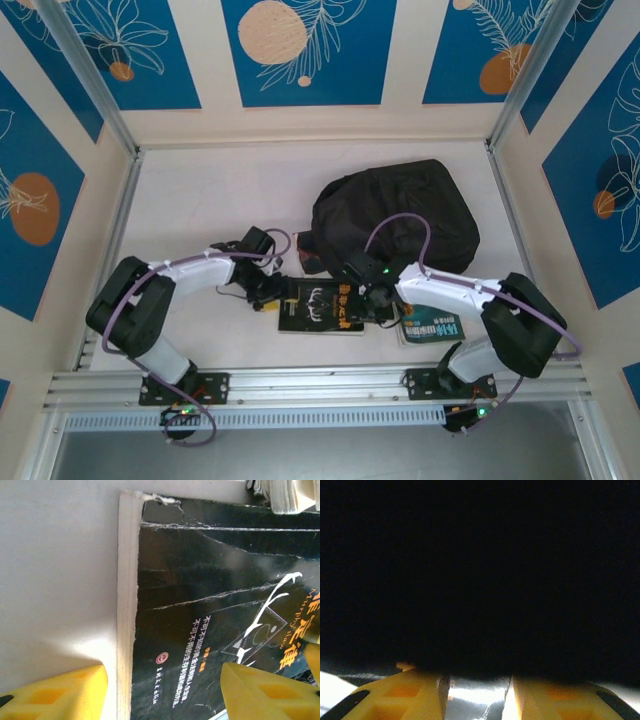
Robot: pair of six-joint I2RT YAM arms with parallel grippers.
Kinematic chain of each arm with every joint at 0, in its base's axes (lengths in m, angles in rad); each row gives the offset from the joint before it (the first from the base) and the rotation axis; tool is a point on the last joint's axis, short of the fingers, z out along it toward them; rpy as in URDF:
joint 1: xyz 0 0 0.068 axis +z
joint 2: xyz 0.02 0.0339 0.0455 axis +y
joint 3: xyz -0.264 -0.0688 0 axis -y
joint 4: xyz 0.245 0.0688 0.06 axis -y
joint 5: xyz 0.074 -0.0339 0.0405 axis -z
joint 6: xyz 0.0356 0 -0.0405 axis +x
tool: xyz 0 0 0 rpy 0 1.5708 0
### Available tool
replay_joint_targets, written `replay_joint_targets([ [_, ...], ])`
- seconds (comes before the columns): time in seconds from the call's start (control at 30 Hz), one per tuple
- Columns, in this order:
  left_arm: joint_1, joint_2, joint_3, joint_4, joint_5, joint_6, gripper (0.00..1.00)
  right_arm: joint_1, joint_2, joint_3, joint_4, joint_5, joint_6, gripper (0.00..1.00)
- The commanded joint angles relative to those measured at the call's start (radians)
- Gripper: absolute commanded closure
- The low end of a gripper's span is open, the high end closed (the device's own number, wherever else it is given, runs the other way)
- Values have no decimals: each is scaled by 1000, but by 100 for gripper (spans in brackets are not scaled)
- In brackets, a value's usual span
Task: Pack the student bag
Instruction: Pick up the book from the bottom-center of the table.
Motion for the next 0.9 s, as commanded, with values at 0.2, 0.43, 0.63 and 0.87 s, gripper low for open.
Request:
replay_joint_targets([
  [0.2, -28, -29, 57, 2, 104, 36, 45, 24, 113, -4, -13, -1, 6, 63],
  [0.43, -26, -94, 86, -35, 194, 74, 57, 23, 131, 5, -14, -3, -4, 63],
  [0.63, -26, -131, 53, -2, 229, 71, 64, 20, 138, 10, -12, -10, -14, 63],
  [0.87, -26, -59, -23, 126, 240, -15, 73, 21, 132, 16, -17, -21, -9, 63],
])
